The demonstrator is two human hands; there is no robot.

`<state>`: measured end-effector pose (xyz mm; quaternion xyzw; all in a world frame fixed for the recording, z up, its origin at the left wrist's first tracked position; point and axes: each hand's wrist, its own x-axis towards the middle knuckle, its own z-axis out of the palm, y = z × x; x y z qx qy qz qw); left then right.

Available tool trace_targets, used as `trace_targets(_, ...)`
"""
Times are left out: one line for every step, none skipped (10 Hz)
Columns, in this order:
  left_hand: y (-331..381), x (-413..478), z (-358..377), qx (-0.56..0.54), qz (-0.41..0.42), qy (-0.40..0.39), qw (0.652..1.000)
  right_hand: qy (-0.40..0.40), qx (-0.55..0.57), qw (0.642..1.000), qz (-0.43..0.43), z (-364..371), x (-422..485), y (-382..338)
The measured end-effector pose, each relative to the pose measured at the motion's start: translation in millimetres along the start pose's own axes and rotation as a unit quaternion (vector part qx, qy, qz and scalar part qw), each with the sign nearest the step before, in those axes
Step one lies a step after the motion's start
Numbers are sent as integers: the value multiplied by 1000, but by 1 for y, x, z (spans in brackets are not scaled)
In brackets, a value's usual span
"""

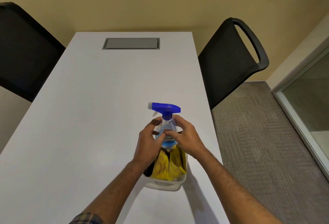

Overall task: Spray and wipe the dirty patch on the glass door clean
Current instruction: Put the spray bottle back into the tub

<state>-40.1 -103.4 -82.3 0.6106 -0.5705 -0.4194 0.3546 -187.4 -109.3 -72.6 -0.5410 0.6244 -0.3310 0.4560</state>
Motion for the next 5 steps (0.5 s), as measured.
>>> trace_targets(-2,-2,-2,2,-5,-3,1000,-2,-11,1000,7,1,-2,-1)
trace_targets(2,-6,-7,3,1,-2,1000,3,-16,1000,6,-3,-9,-8)
trace_targets(13,-16,-13,7,-7,12,1000,27,-21,999,12,-8,-24,-15)
trace_targets(22,-30,-23,12,13,42,999,65,-11,998,15,-11,-45,-23)
trace_targets(37,-57,-35,-1,26,102,994,118,17,993,-1,-9,-75,-38)
